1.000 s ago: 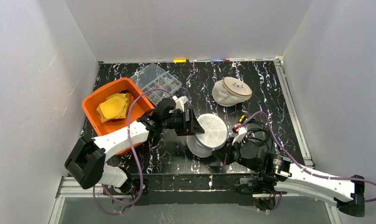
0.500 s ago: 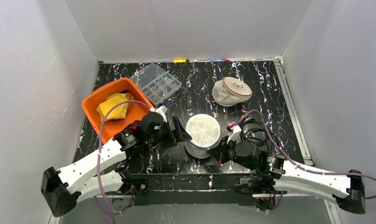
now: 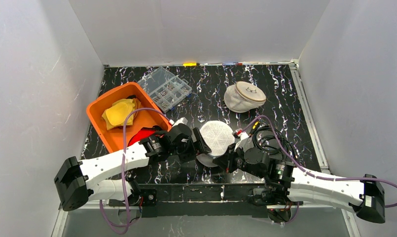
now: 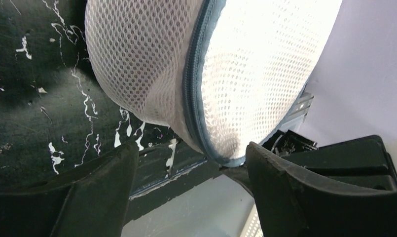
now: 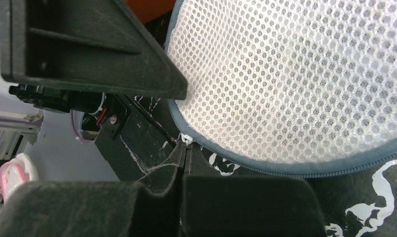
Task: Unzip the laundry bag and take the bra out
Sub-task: Unzip the laundry bag at the center of the board.
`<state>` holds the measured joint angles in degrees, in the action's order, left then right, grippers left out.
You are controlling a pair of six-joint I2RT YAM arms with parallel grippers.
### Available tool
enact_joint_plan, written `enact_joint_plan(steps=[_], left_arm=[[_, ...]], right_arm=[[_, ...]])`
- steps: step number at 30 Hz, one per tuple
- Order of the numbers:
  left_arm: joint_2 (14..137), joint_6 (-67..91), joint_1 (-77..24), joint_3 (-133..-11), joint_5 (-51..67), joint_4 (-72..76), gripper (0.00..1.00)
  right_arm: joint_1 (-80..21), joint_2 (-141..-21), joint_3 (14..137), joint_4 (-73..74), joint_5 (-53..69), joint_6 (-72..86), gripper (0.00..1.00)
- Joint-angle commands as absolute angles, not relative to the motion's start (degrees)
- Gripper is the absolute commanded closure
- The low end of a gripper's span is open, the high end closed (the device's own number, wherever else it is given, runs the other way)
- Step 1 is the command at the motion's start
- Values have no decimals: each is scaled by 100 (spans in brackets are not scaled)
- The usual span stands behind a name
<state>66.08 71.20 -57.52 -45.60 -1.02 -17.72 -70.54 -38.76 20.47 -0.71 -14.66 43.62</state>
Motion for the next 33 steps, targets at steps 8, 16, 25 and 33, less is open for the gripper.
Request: enact_joint_plan(steps=[8, 16, 25, 33], left_arm=[[6794, 7277, -5772, -4825, -908, -1629, 35], [6971, 7134, -5725, -4942, -1058, -1620, 63], [6790, 6964, -5553, -4966, -1100, -1758, 100], [6634, 6185, -5097, -5186, -236, -1573, 100]], right_arm=[[-7084, -3800, 2124, -477, -1369, 4436, 99], [-7083, -3658, 2079, -268, -1389, 4456, 99], [-7084, -3192, 2226, 444, -1776, 4392, 99], [-7080, -2787, 2722, 1525, -2368, 4074, 99]])
